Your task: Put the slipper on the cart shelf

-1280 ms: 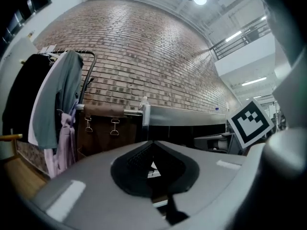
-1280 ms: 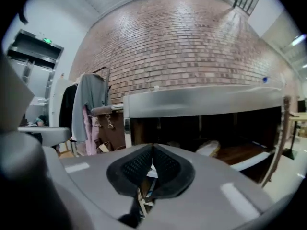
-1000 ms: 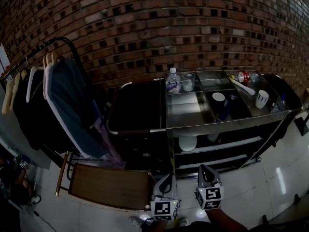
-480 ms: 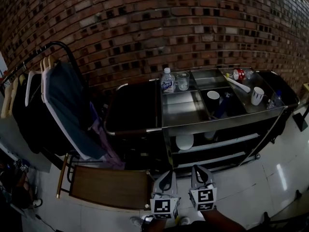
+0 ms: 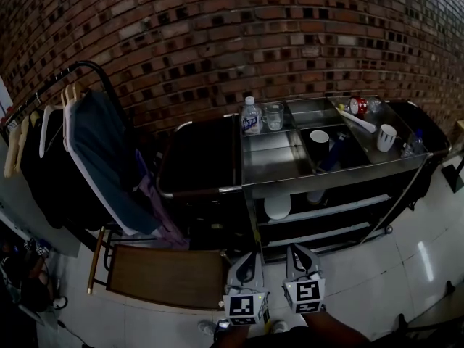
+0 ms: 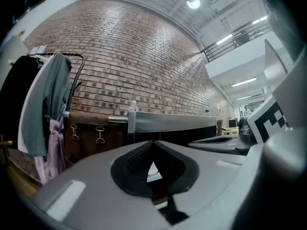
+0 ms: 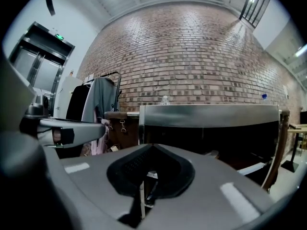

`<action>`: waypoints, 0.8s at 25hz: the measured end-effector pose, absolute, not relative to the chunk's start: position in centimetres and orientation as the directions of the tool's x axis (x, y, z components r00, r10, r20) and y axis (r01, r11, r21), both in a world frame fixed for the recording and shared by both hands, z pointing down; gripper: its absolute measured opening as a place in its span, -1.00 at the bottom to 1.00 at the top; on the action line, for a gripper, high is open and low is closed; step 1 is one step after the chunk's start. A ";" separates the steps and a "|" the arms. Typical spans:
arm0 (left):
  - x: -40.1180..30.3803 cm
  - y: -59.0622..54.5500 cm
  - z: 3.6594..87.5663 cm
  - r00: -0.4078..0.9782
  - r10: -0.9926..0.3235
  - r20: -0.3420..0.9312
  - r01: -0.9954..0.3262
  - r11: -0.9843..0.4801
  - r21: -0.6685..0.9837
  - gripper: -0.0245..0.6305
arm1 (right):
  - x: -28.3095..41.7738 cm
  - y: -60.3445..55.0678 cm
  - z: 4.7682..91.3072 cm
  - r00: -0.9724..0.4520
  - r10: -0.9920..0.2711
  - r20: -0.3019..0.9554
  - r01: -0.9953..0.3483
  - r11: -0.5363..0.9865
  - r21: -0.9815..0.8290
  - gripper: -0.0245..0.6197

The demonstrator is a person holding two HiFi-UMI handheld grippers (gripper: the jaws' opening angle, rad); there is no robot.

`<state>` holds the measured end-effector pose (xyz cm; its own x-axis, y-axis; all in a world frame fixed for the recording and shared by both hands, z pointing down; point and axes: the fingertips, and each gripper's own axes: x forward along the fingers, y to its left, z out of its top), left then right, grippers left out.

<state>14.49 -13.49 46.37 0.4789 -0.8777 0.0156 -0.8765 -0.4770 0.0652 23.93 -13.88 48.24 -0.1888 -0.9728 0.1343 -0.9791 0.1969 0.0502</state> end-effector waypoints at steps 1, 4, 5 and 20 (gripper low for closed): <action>14.5 -13.4 46.3 0.479 -0.878 0.015 -0.876 -0.477 0.067 -0.89 | 23.9 -13.8 48.1 -0.190 -0.973 0.131 -0.979 0.198 0.051 -0.92; 14.6 -13.2 46.1 0.481 -0.877 0.016 -0.875 -0.479 0.066 -0.89 | 23.9 -13.6 48.0 -0.191 -0.975 0.118 -0.980 0.197 0.042 -0.92; 14.6 -13.1 46.1 0.482 -0.876 0.016 -0.875 -0.480 0.064 -0.89 | 23.9 -13.5 48.0 -0.190 -0.975 0.114 -0.980 0.196 0.038 -0.92; 14.7 -12.6 46.1 0.474 -0.880 0.007 -0.880 -0.474 -0.002 -0.89 | 22.8 -12.1 47.3 -0.230 -0.970 0.077 -0.972 0.233 0.035 -0.92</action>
